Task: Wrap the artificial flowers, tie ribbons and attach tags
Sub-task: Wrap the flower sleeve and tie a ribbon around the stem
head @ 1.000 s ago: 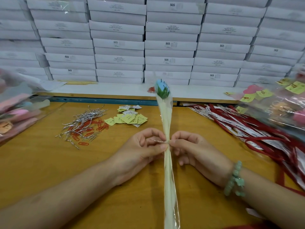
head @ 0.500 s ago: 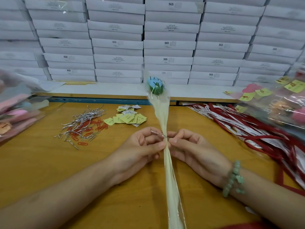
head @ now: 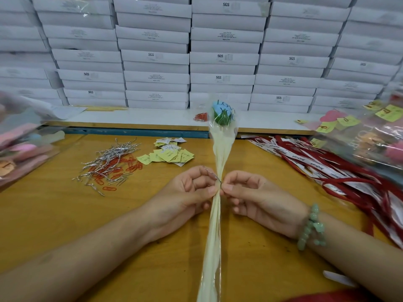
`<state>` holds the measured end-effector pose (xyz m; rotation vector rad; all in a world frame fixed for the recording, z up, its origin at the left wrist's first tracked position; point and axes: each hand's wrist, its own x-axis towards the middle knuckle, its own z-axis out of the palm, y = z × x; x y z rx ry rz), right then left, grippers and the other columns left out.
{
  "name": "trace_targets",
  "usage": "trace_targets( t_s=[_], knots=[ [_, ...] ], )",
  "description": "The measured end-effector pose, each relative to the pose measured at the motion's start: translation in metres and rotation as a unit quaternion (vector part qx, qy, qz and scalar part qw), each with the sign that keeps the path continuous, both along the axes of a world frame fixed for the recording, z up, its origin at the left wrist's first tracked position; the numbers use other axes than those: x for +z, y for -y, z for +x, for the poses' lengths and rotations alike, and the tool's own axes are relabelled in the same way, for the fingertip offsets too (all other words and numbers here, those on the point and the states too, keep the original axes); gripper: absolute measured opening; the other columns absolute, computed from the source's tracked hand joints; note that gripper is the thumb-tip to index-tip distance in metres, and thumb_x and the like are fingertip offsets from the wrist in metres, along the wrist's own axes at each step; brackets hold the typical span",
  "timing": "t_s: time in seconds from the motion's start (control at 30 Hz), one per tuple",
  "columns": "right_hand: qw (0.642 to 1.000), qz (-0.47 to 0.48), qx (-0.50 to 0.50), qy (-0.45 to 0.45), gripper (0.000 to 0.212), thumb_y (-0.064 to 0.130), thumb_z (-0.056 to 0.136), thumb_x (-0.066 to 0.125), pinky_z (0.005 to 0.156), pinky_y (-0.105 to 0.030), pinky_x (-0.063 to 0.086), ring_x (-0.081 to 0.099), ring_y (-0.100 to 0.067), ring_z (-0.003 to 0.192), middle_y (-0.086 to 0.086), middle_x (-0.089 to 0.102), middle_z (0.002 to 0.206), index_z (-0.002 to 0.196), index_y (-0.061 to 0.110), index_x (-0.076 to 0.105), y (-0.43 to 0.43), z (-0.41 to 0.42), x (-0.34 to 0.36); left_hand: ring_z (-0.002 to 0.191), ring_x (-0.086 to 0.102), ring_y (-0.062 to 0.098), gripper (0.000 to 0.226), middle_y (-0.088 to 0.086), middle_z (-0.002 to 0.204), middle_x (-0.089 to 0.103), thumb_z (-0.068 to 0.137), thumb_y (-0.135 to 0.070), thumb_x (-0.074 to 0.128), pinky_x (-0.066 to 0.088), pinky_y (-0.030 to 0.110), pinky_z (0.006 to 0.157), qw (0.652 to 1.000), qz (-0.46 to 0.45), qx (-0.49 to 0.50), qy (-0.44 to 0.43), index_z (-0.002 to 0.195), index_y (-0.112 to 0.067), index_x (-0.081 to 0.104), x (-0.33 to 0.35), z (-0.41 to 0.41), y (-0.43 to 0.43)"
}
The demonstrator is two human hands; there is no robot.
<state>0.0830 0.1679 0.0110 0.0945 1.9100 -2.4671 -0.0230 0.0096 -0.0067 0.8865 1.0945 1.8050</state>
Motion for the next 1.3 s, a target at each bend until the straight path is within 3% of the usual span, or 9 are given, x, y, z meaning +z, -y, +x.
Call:
trace_targets(
  t_s=[0.23,0.4,0.67,1.03,1.3],
  knots=[
    [0.998,-0.03,0.03,0.055,0.003,0.008,0.073,0.068,0.054,-0.018,0.052,0.054,-0.005,0.056,-0.005,0.065,0.075,0.075,0.01,0.069,-0.005,0.0,0.006,0.069,0.064,0.008,0.021,0.003,0.079,0.068,0.084,0.0,0.062,0.049,0.017,0.061,0.999,-0.008,-0.009,-0.029,0.1,-0.01,0.055,0.002,0.003,0.001],
    [0.996,-0.054,0.035,0.062,0.049,0.004,0.074,0.067,0.057,-0.019,0.054,0.054,-0.007,0.056,-0.006,0.064,0.076,0.121,0.004,0.055,-0.007,0.0,0.003,0.069,0.063,0.007,0.02,0.003,0.08,0.068,0.083,-0.003,0.064,0.046,0.016,0.057,0.997,-0.023,0.006,-0.071,0.1,-0.01,0.057,0.002,0.004,0.0],
    [0.999,-0.042,0.003,0.033,0.03,0.002,0.07,0.069,0.052,-0.018,0.051,0.051,-0.009,0.056,-0.006,0.059,0.071,0.098,0.012,0.066,-0.003,0.0,0.003,0.062,0.062,0.008,0.015,0.008,0.081,0.07,0.077,-0.007,0.072,0.045,0.016,0.049,0.992,-0.032,0.055,-0.107,0.089,-0.013,0.068,0.0,0.006,0.0],
    [0.999,-0.027,0.002,0.03,0.032,0.001,0.071,0.067,0.052,-0.017,0.051,0.049,-0.008,0.057,-0.007,0.057,0.07,0.102,0.009,0.065,-0.003,-0.001,0.003,0.055,0.059,0.009,0.011,0.014,0.079,0.069,0.084,-0.017,0.068,0.045,0.017,0.046,0.986,-0.045,0.112,-0.113,0.09,-0.008,0.067,0.002,0.011,0.001],
    [0.998,-0.058,-0.012,0.024,0.047,0.002,0.074,0.065,0.051,-0.018,0.052,0.052,-0.007,0.055,-0.01,0.056,0.074,0.119,0.003,0.055,-0.003,-0.003,0.0,0.064,0.065,0.011,0.012,0.013,0.084,0.073,0.082,-0.018,0.064,0.05,0.02,0.057,0.987,-0.076,0.117,-0.08,0.088,-0.007,0.067,0.004,0.013,-0.001]
  ],
)
